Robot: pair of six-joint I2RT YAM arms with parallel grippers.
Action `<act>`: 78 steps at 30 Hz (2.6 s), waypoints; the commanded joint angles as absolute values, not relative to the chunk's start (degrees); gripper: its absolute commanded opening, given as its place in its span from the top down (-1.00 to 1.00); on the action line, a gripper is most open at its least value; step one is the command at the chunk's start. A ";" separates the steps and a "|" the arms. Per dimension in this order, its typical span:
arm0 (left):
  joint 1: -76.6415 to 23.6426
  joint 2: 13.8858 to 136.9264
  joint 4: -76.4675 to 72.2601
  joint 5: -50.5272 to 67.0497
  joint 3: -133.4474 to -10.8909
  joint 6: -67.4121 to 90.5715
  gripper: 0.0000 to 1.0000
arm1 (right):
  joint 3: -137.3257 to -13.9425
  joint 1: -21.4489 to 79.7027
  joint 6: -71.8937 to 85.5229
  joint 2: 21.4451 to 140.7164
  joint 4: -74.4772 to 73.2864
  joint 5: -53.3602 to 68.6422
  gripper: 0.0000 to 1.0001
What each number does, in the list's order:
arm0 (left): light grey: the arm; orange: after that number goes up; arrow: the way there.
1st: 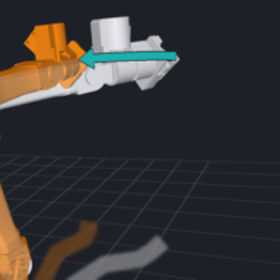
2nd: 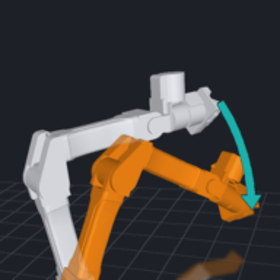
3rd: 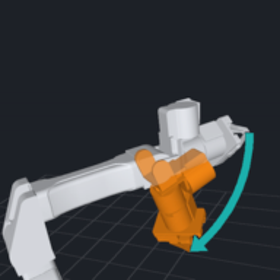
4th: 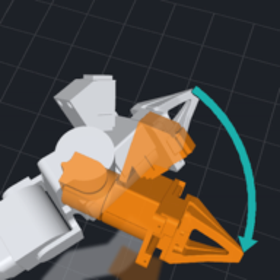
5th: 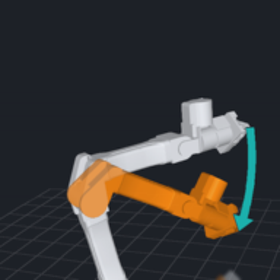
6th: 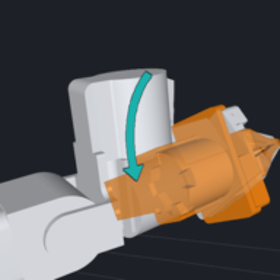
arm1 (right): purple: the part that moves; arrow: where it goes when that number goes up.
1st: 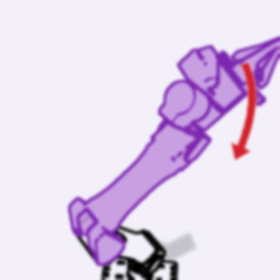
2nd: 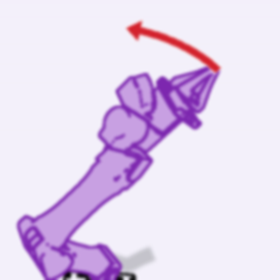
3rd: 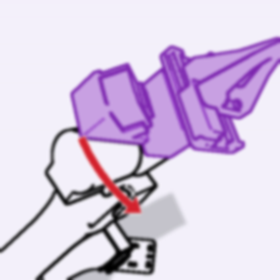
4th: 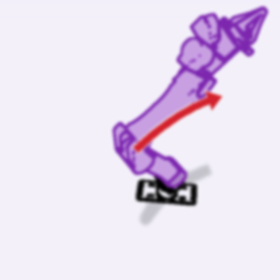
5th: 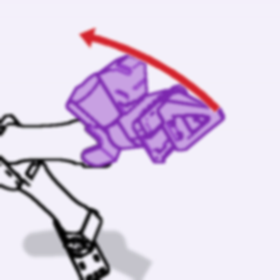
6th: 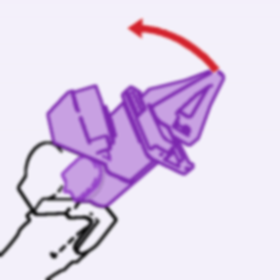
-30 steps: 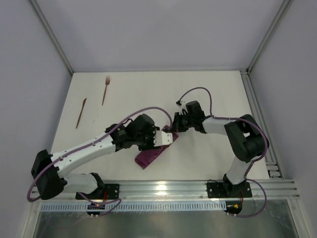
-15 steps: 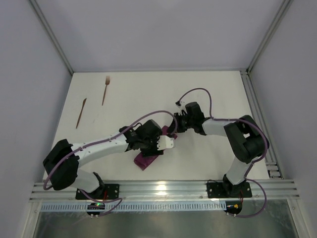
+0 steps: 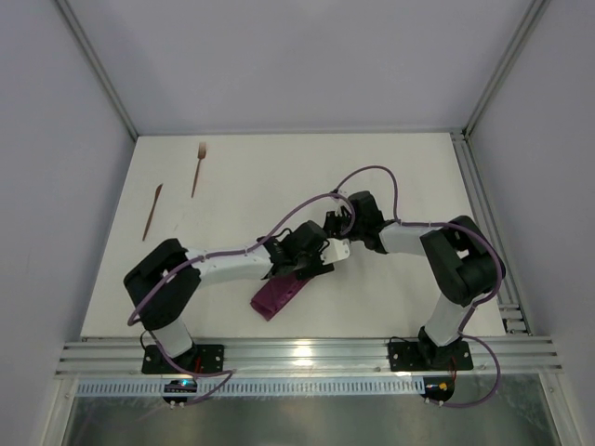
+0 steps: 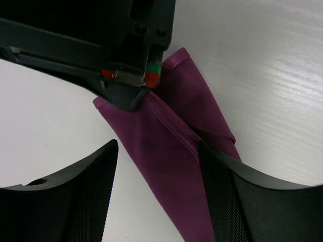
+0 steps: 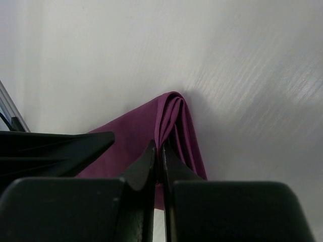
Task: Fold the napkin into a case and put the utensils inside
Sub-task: Stuff the top corner of the smaller-rectangle-folded napkin into the folded napkin.
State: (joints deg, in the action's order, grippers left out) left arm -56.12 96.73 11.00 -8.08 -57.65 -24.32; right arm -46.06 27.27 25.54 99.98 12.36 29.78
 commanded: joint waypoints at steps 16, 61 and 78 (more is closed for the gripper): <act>-55.99 103.88 7.38 -12.39 -63.28 -16.52 -0.24 | -46.23 27.25 28.30 97.56 15.47 32.08 0.86; -45.97 89.21 2.02 2.63 -47.56 -12.75 0.80 | -29.71 41.83 21.97 82.09 29.08 11.53 0.21; -45.88 87.28 3.43 3.96 -47.81 -11.96 0.74 | -34.10 47.55 24.96 92.63 31.73 5.10 0.22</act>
